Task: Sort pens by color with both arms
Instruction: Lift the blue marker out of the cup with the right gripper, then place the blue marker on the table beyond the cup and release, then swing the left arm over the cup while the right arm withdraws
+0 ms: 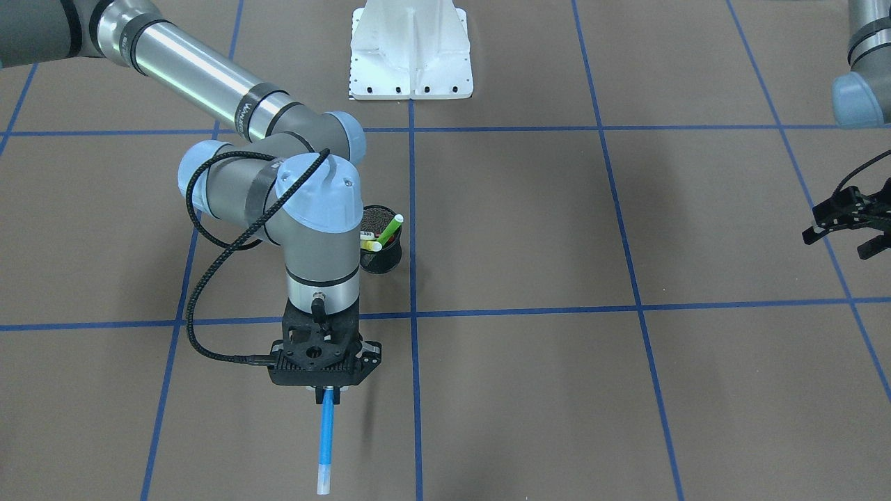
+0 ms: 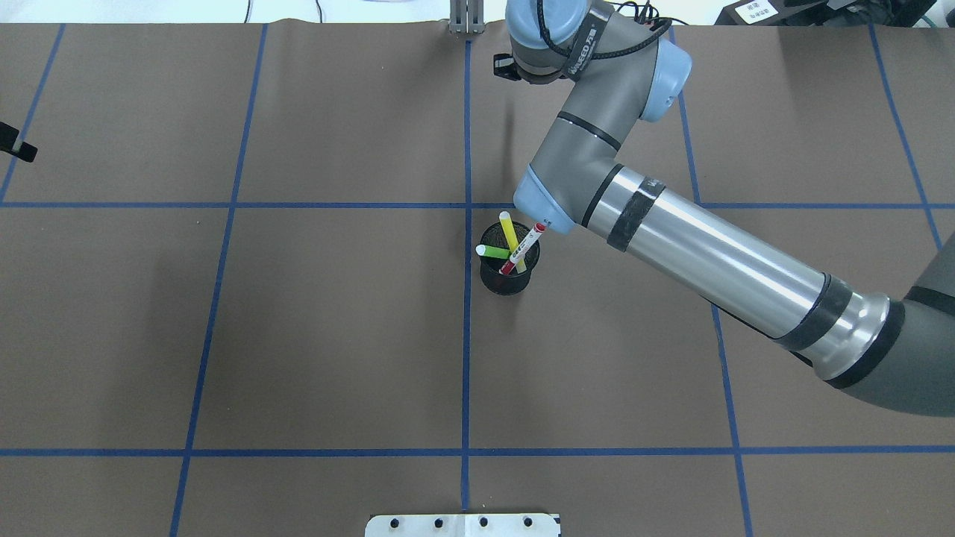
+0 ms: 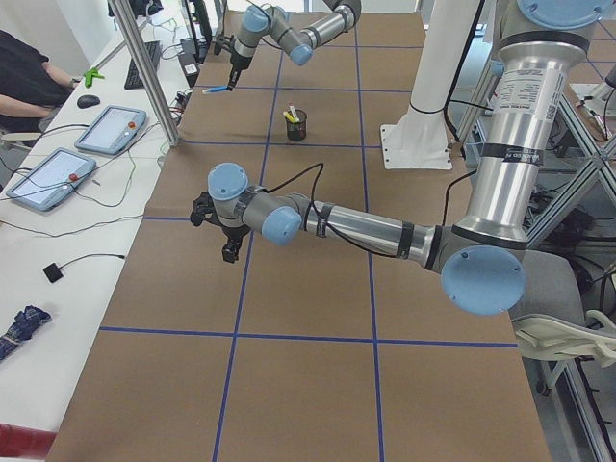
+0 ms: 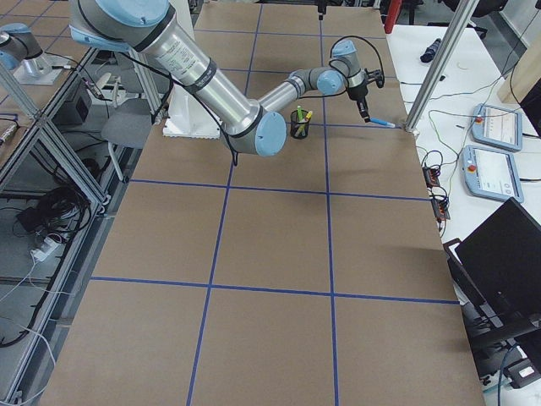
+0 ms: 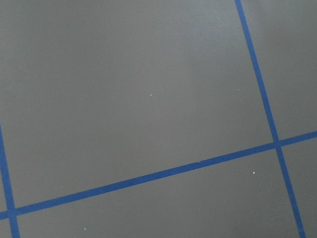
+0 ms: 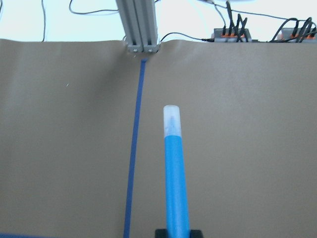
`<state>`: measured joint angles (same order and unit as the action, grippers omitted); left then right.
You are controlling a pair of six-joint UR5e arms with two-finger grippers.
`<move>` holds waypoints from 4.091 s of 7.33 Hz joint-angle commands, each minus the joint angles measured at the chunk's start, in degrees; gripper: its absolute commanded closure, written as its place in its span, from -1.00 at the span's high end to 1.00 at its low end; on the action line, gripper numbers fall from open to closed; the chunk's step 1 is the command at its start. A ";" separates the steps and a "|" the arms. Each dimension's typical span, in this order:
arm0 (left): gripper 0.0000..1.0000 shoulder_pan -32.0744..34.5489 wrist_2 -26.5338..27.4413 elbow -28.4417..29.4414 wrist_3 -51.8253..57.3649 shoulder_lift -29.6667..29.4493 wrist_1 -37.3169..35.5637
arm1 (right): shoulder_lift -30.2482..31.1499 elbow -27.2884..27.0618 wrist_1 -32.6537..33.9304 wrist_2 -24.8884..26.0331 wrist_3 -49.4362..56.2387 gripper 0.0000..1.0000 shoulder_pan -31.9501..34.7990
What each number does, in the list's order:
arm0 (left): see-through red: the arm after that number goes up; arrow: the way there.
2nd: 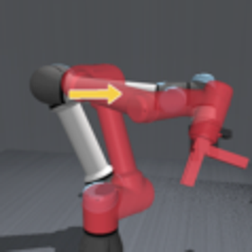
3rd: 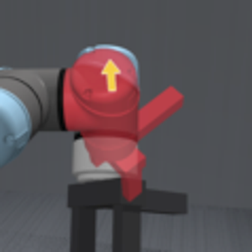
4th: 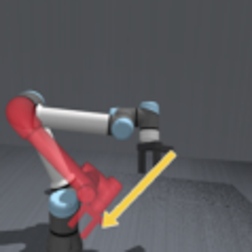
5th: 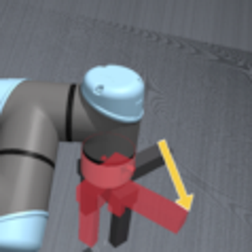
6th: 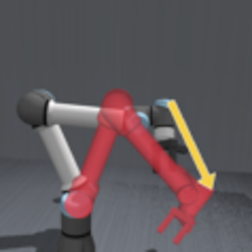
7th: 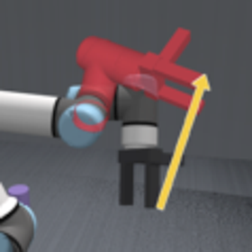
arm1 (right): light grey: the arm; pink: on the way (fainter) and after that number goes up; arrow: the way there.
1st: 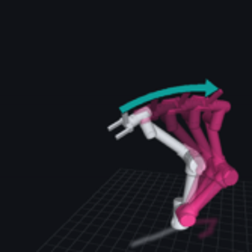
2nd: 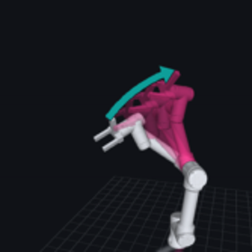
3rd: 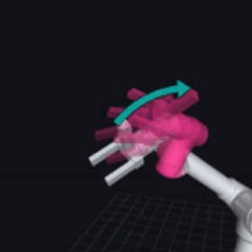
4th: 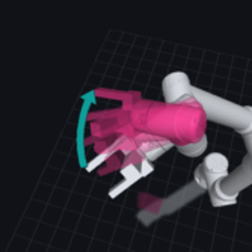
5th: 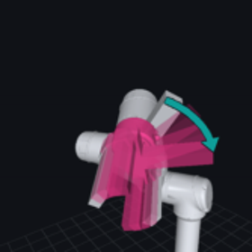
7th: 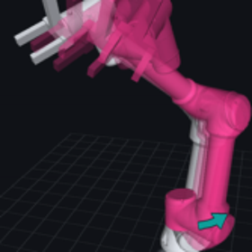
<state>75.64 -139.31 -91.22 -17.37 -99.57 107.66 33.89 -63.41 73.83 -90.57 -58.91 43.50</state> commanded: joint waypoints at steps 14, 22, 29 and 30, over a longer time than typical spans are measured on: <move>1.00 -0.49 -0.52 2.62 -4.65 -9.55 -1.40 | 0.83 -0.39 -7.03 -17.74 0.45 0.98 4.71; 1.00 -25.33 9.70 -5.81 -19.11 -28.57 4.90 | 9.35 -7.60 5.45 -33.79 17.15 0.98 20.31; 0.98 -35.56 23.47 13.43 -9.65 -64.52 -31.14 | 16.56 -12.08 5.27 -37.84 19.61 0.98 23.47; 0.98 -36.26 23.38 21.53 -9.18 -69.57 -31.63 | 17.26 -12.09 5.27 -37.93 20.49 0.98 24.00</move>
<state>39.95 -115.88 -80.11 -28.69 -160.73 79.83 50.21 -75.27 79.14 -128.43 -39.39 66.93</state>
